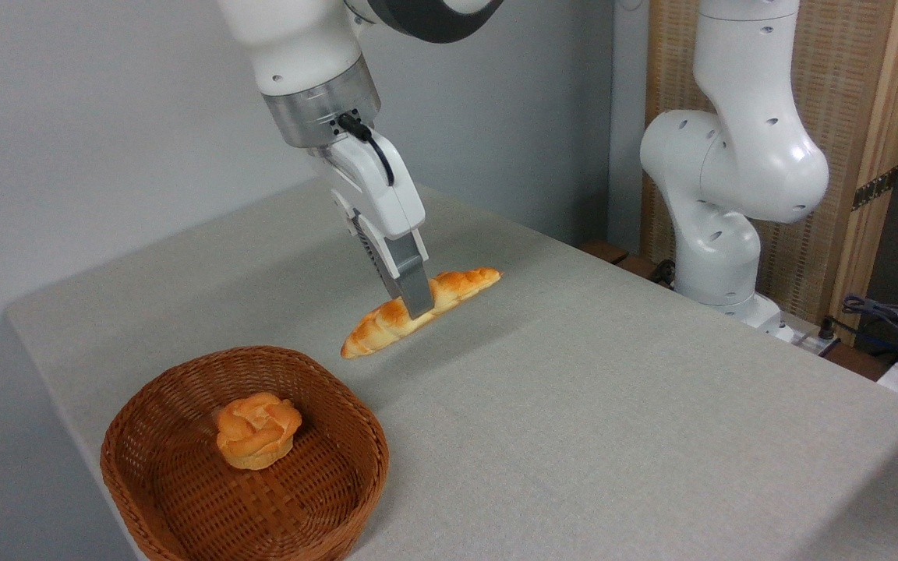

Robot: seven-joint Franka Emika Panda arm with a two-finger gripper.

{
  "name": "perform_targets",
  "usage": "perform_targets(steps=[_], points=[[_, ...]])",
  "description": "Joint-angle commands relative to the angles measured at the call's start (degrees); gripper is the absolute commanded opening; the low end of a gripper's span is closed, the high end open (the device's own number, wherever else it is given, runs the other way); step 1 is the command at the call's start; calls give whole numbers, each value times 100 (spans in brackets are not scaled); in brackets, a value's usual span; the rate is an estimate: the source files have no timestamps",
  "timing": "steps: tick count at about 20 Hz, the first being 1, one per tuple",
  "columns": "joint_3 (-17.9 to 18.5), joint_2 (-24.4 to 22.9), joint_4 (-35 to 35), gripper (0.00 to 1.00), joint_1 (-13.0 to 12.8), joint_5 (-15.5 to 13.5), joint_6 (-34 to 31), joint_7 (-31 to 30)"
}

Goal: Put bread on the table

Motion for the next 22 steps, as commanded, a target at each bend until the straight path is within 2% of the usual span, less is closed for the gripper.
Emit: perform_targets(steps=[1, 12, 17, 20, 22], points=[[10, -60, -25, 100, -8, -117, -82, -47], [53, -77, -16, 100, -8, -109, 75, -56], [203, -95, -16, 100, 18, -144, 875, -109], [439, -112, -16, 100, 18, -415, 1244, -117], [528, -139, -16, 100, 18, -486, 1394, -109]])
